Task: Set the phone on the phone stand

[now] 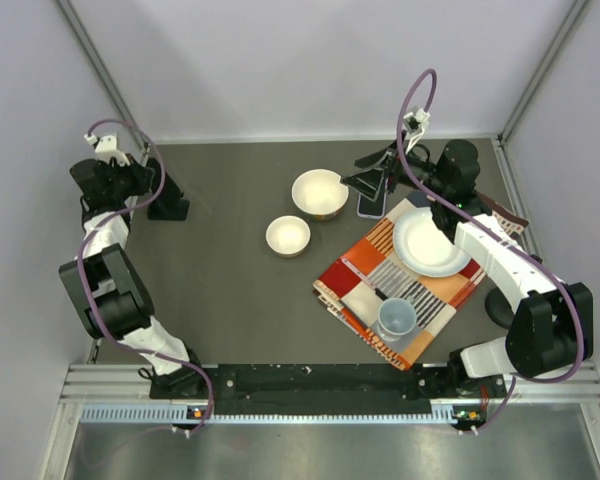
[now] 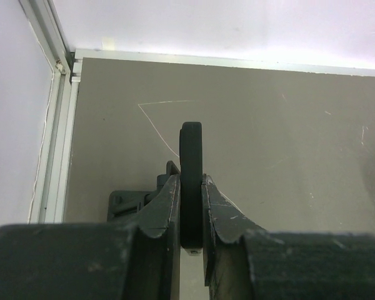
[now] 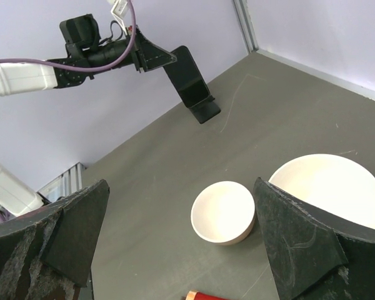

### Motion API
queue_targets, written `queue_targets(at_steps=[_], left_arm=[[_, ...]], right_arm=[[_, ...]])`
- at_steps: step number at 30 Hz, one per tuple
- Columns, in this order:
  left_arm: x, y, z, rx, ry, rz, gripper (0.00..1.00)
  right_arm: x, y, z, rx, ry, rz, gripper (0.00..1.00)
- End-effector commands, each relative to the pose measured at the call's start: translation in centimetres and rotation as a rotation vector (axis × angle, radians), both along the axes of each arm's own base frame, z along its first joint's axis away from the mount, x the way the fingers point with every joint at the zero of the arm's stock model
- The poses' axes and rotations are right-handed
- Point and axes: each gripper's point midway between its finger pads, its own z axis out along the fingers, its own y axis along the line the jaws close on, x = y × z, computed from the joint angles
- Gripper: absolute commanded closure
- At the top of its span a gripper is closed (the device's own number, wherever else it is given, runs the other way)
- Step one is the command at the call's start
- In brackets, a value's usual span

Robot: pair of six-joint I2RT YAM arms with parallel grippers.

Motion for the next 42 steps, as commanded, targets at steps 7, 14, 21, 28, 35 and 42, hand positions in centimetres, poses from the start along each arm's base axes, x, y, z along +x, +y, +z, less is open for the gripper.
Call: queue_targets(at_steps=[7,14,21,28,35,42], left_arm=[[1.4,0.6,2.6,0.033,-0.111,-0.019,1.00],[1.4,0.6,2.3,0.038,-0.109,-0.021,1.00],[1.0,0.9,1.2,0.029,-0.084,0.008,1.00],[0.6,1.3,0.5,0.025,-0.081,0.046,0.98],[0.6,2.4,0.4,-0.008,-0.056,0.081,0.73],[0.3,3.1,0.6,-0.017,-0.052,0.097,0.52]], right_arm=[[0.2,-0.3,0.7,0.014,-0.048,0.008,0.01],[0.3,-0.3,0.6,0.014,-0.042,0.005,0.01],[0.3,-0.3,0.6,0.016,-0.043,0.007,0.01],[0.3,-0.3,0.5,0.019,-0.043,0.010,0.01],[0.3,-0.3,0.6,0.020,-0.043,0.012,0.01],[0.1,-0.2,0.6,0.023,-0.041,0.021,0.01]])
